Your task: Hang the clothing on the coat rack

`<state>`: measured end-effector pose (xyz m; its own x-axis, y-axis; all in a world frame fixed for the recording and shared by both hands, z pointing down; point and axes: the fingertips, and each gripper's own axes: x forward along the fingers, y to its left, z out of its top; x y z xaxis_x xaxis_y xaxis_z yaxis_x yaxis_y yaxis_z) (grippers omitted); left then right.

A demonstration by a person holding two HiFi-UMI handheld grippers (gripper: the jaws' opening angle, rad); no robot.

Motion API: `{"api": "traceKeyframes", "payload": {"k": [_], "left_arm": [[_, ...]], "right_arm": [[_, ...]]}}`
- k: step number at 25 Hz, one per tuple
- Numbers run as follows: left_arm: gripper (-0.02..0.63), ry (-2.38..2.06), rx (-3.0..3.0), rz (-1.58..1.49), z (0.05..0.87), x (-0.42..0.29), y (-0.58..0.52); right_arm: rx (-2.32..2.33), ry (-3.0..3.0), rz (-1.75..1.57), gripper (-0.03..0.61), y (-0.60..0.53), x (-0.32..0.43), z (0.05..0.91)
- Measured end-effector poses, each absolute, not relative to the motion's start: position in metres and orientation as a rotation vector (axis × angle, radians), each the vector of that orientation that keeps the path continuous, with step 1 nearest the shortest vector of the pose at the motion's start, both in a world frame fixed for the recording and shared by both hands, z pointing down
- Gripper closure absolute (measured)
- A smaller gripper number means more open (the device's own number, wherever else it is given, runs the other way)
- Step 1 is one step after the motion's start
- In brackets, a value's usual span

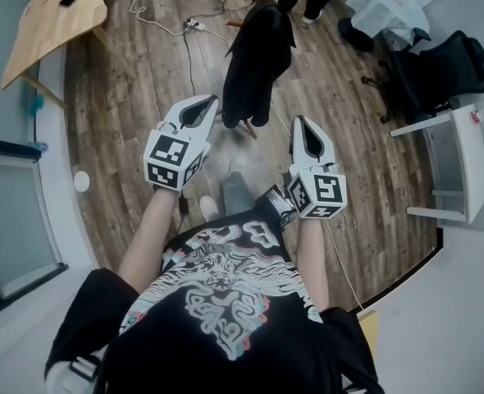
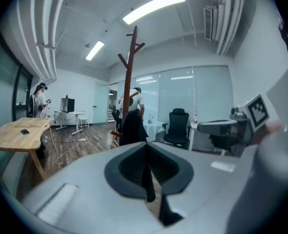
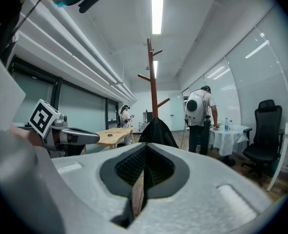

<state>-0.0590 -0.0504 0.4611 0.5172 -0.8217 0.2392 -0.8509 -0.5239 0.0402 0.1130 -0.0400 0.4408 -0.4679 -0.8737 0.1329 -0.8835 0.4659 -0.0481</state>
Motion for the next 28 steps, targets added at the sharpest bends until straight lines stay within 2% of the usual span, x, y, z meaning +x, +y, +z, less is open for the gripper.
{"api": "traceKeyframes", "payload": {"k": [14, 28], "left_arm": [[0.624, -1.549, 2.548, 0.239, 0.440, -0.049, -0.057], [0.624, -1.554, 2.544, 0.270, 0.427, -0.004, -0.050]], "right_arm": [[1.501, -2.671, 0.168, 0.578, -0.054, 0.123, 0.429], [1.415, -2.724, 0.214, 0.578, -0.050, 0.155, 0.418]]}}
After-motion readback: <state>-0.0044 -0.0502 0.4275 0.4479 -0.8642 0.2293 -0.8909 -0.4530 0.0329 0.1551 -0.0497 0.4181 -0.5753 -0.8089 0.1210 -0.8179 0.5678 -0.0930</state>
